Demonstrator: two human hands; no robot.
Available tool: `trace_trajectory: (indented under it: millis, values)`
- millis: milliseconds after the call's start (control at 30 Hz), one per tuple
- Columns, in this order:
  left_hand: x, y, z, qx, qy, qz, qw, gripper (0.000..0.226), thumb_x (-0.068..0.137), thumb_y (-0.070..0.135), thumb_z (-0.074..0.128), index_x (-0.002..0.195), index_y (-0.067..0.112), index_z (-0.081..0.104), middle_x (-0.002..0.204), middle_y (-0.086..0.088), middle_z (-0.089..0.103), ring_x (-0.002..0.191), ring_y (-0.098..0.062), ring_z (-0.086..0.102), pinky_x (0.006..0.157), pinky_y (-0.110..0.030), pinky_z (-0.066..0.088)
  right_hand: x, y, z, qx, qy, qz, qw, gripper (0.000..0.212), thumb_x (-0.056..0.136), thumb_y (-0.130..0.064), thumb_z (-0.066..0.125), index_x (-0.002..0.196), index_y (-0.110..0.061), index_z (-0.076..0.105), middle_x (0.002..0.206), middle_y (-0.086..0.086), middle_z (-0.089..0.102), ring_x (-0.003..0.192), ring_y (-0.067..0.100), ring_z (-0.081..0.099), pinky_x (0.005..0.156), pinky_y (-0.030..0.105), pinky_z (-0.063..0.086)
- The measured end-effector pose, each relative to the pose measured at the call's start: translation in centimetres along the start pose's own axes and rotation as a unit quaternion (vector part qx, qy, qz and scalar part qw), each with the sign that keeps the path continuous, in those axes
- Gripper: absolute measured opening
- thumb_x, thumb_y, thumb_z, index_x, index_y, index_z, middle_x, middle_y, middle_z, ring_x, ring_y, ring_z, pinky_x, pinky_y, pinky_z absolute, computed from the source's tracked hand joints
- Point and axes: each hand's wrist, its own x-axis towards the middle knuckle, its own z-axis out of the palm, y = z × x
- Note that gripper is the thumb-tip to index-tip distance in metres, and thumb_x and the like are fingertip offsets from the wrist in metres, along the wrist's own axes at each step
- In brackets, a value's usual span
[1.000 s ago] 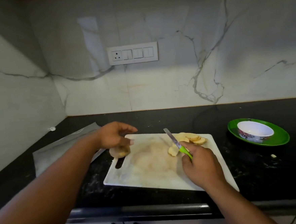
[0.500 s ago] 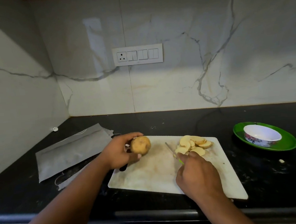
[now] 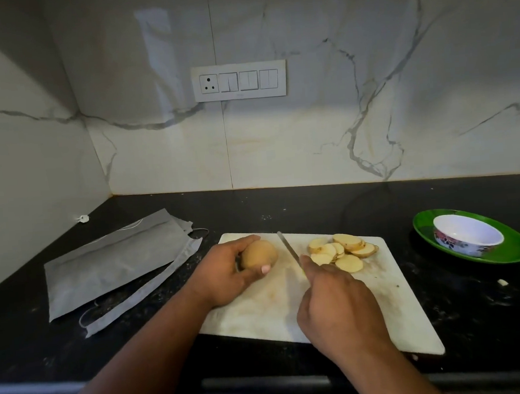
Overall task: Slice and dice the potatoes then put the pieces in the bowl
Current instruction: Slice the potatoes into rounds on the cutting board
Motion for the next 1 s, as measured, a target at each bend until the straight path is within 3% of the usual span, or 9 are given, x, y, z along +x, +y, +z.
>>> trace_trajectory:
  millis: [100,267,433,600,1000]
  values:
    - [0.0,0.0,0.0,0.018,0.004,0.01,1.0,0.075,0.082,0.057,0.082,0.147,0.03,0.057,0.134,0.014,0.066,0.117,0.001,0.063,0.106,-0.023,0.051,0.0,-1.0,-0.4,0.011,-0.011,-0.015,1.0,0.064,0.095,-0.027,0.048,0.155,-0.031,0.025,0.129,-0.006,0.058,0.11,0.012,0.057,0.086,0.024,0.048]
    - [0.0,0.3,-0.1,0.06,0.019,0.02,0.998,0.066,0.082,0.057,0.081,0.138,0.033,0.057,0.12,0.016,0.066,0.106,-0.001,0.064,0.092,-0.022,0.056,0.4,-1.4,-0.1,0.008,-0.025,-0.018,0.999,0.065,0.095,-0.027,0.05,0.155,-0.03,0.026,0.13,-0.005,0.058,0.11,0.013,0.059,0.086,0.025,0.051]
    - [0.2,0.1,0.0,0.059,0.023,0.033,0.997,0.062,0.082,0.057,0.081,0.136,0.032,0.061,0.119,0.016,0.068,0.106,-0.001,0.065,0.094,-0.028,0.058,0.3,-1.4,0.1,0.017,-0.027,-0.022,0.999,0.065,0.096,-0.027,0.049,0.156,-0.03,0.023,0.134,-0.004,0.055,0.112,0.014,0.058,0.089,0.025,0.05]
    - [0.3,-0.1,0.0,0.058,0.021,0.047,0.997,0.074,0.081,0.064,0.075,0.145,0.028,0.059,0.132,0.013,0.068,0.116,-0.002,0.064,0.103,-0.031,0.055,0.0,-1.4,0.5,0.022,-0.019,-0.025,0.999,0.065,0.096,-0.027,0.047,0.156,-0.03,0.022,0.132,-0.005,0.055,0.11,0.013,0.058,0.088,0.025,0.05]
    - [0.2,0.9,0.0,0.022,0.022,0.063,0.998,0.043,0.082,0.042,0.086,0.122,0.032,0.072,0.106,0.018,0.075,0.101,0.0,0.067,0.089,-0.017,0.053,1.2,-2.2,1.7,0.0,-0.026,-0.027,0.999,0.065,0.095,-0.02,0.048,0.155,-0.026,0.023,0.128,0.0,0.056,0.106,0.018,0.059,0.078,0.025,0.044]
